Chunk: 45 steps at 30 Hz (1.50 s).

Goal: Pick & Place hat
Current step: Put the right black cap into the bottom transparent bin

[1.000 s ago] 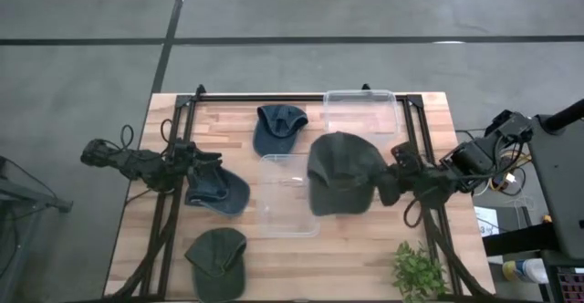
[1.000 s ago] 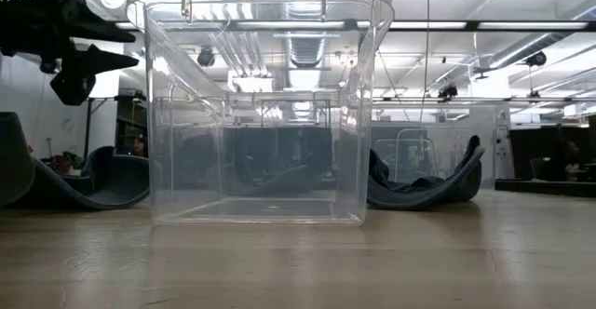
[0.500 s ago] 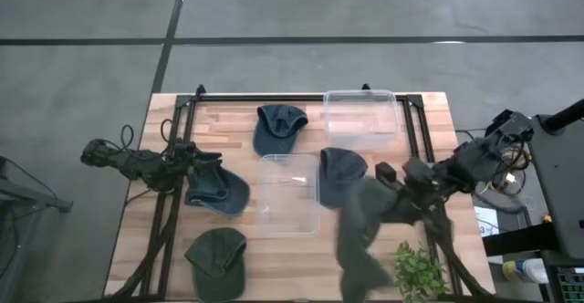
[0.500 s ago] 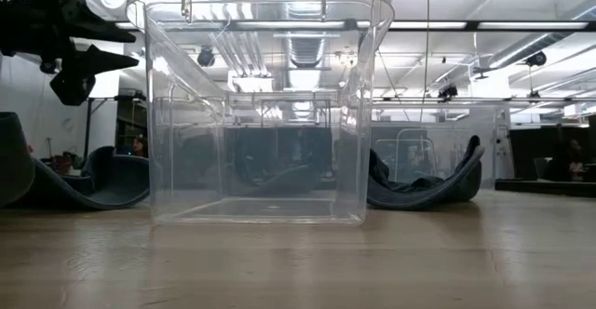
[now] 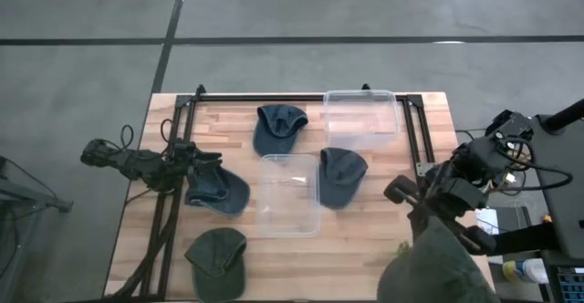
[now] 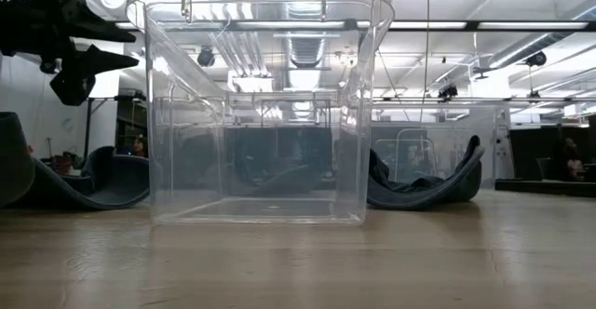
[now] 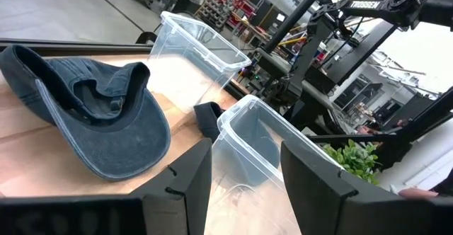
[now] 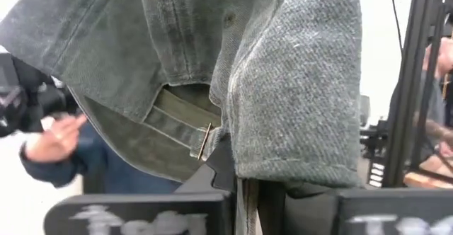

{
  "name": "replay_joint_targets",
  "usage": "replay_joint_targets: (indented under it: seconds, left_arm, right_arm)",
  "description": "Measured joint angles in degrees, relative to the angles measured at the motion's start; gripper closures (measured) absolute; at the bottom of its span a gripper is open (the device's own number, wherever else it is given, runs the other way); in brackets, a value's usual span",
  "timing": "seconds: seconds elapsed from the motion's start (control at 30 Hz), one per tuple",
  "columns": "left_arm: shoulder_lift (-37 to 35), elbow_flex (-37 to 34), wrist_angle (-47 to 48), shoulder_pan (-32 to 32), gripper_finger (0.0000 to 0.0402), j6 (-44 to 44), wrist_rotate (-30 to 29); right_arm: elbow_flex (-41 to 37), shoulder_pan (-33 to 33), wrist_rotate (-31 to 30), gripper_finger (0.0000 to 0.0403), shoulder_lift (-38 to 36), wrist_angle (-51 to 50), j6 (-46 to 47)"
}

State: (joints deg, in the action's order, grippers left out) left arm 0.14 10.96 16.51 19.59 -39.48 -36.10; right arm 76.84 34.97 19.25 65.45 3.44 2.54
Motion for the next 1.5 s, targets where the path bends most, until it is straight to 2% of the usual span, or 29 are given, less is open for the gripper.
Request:
replay_joint_targets:
  seconds: [0.13,0.2,0.3,0.4,0.47,0.6,0.67,0.73,0.9,1.0,1.17,1.37,1.5]
  left_arm:
    - [0.0,0.0,-0.3,0.0,0.0239,0.0,0.0]
    - [0.0,0.0,-0.5,0.0,0.0239,0.0,-0.1]
    - [0.0,0.0,-0.7,0.0,0.0239,0.0,-1.3]
    - [0.0,0.0,-0.7,0.0,0.0239,0.0,-2.8]
    - [0.0,0.0,-0.7,0.0,0.0239,0.0,-3.1]
    - [0.0,0.0,-0.8,0.0,0.0239,0.0,-3.1]
    - [0.0,0.0,-1.2,0.0,0.0239,0.0,-3.1]
    - [0.0,0.0,-1.7,0.0,0.0239,0.0,-3.1]
    - [0.0,0.0,-2.4,0.0,0.0239,0.0,-3.0]
    - [0.0,0.0,-3.0,0.0,0.0239,0.0,-3.0]
    - [0.0,0.0,-3.2,0.0,0.0239,-2.3,-3.0]
    - [0.0,0.0,-3.3,0.0,0.0239,-4.2,-3.0]
    - [0.0,0.0,-3.3,0.0,0.0239,-4.5,-3.0]
  right_arm:
    - [-0.1,-0.2,0.0,0.0385,0.0,-0.5,1.6]
    - [-0.1,-0.1,-2.1,0.0385,0.0,-0.6,3.1]
    - [0.0,-0.1,-14.4,0.0385,-0.2,-5.5,11.4]
    - [0.1,-0.1,-29.8,0.0385,-0.3,-19.4,23.8]
    - [0.1,-0.2,-36.2,0.0385,0.2,-29.6,31.5]
    - [0.0,-0.1,-42.9,0.0385,0.8,-43.6,40.1]
    - [0.0,-0.1,-44.4,0.0385,0.8,-48.7,42.9]
    - [0.0,-0.1,-45.5,0.0385,0.9,-51.9,44.6]
    - [0.0,-0.1,-53.4,0.0385,0.8,-58.3,48.5]
    - [0.7,-0.9,-58.3,0.0385,0.8,-61.3,53.9]
    - [2.7,-4.9,-57.3,0.0385,0.7,-60.9,71.2]
    - [3.3,-11.5,-41.0,0.0384,0.8,-57.8,85.0]
    - [3.3,-15.3,-33.5,0.0378,1.0,-51.0,88.0]
